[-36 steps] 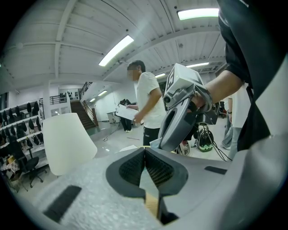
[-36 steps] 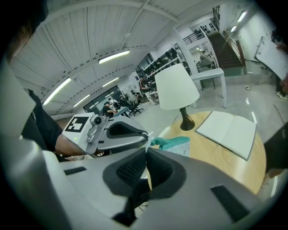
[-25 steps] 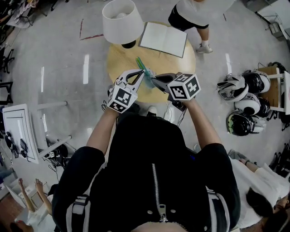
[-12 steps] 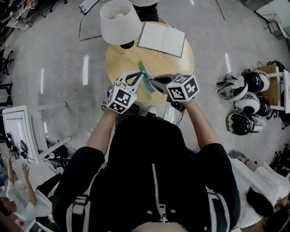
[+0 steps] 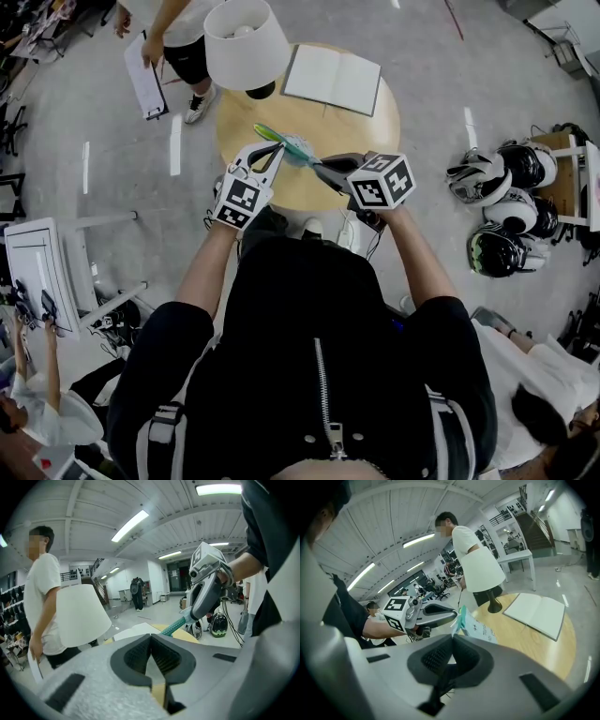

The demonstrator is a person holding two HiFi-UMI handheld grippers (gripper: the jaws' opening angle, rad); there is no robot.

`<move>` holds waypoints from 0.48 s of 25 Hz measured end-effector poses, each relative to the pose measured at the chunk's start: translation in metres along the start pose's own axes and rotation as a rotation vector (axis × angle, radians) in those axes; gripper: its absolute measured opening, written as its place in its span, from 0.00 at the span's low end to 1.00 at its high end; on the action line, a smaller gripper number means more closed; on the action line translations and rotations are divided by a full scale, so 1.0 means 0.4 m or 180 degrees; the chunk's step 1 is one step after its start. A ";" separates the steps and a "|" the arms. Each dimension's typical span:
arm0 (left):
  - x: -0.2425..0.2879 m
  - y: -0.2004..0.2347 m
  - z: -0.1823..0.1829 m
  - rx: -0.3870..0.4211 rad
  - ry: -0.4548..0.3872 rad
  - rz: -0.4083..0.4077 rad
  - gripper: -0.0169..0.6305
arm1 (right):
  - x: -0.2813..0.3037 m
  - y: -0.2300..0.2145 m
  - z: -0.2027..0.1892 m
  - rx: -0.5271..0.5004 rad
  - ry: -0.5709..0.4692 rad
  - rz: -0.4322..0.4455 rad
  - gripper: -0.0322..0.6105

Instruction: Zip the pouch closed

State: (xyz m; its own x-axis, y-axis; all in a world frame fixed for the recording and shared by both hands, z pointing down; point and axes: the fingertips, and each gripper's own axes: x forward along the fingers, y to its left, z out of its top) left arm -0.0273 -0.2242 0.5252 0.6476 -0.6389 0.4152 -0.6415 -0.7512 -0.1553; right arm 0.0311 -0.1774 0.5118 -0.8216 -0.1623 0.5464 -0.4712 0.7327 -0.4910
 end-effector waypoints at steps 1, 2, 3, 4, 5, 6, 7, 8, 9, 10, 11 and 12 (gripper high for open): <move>0.000 -0.001 -0.001 0.0007 0.0004 -0.0001 0.04 | 0.001 0.002 -0.002 -0.0002 0.0001 0.0004 0.06; 0.000 -0.002 -0.005 0.0006 0.0013 0.0005 0.04 | 0.003 0.005 -0.003 -0.0003 0.0000 0.0013 0.06; 0.000 -0.003 -0.011 0.0001 0.0026 0.0012 0.04 | 0.006 0.009 -0.005 -0.0006 -0.0003 0.0025 0.06; 0.000 -0.004 -0.020 -0.0009 0.0044 0.0018 0.04 | 0.007 0.014 -0.006 -0.0011 -0.0005 0.0035 0.06; 0.000 -0.007 -0.032 -0.0022 0.0061 0.0020 0.04 | 0.008 0.018 -0.008 -0.0019 -0.0004 0.0040 0.06; -0.002 -0.011 -0.040 -0.0033 0.0069 0.0019 0.04 | 0.007 0.022 -0.010 -0.0027 0.0000 0.0041 0.06; -0.003 -0.015 -0.043 -0.0040 0.0069 0.0017 0.04 | 0.006 0.025 -0.013 -0.0035 0.0005 0.0042 0.06; -0.006 -0.017 -0.042 -0.0039 0.0069 0.0018 0.04 | 0.005 0.027 -0.015 -0.0039 0.0009 0.0043 0.06; -0.008 -0.018 -0.038 -0.0029 0.0070 0.0022 0.04 | 0.004 0.029 -0.017 -0.0039 0.0013 0.0042 0.06; -0.010 -0.017 -0.032 -0.0017 0.0072 0.0026 0.04 | 0.002 0.030 -0.020 -0.0036 0.0016 0.0040 0.06; -0.011 -0.018 -0.031 -0.0013 0.0076 0.0024 0.04 | 0.000 0.030 -0.022 -0.0029 0.0015 0.0038 0.06; -0.011 -0.021 -0.033 -0.0015 0.0084 0.0018 0.04 | -0.002 0.031 -0.023 -0.0023 0.0013 0.0036 0.06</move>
State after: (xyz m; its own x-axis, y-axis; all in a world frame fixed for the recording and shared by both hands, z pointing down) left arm -0.0302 -0.2128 0.5365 0.6329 -0.6385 0.4380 -0.6471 -0.7468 -0.1536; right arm 0.0288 -0.1622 0.5116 -0.8256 -0.1513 0.5436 -0.4595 0.7393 -0.4922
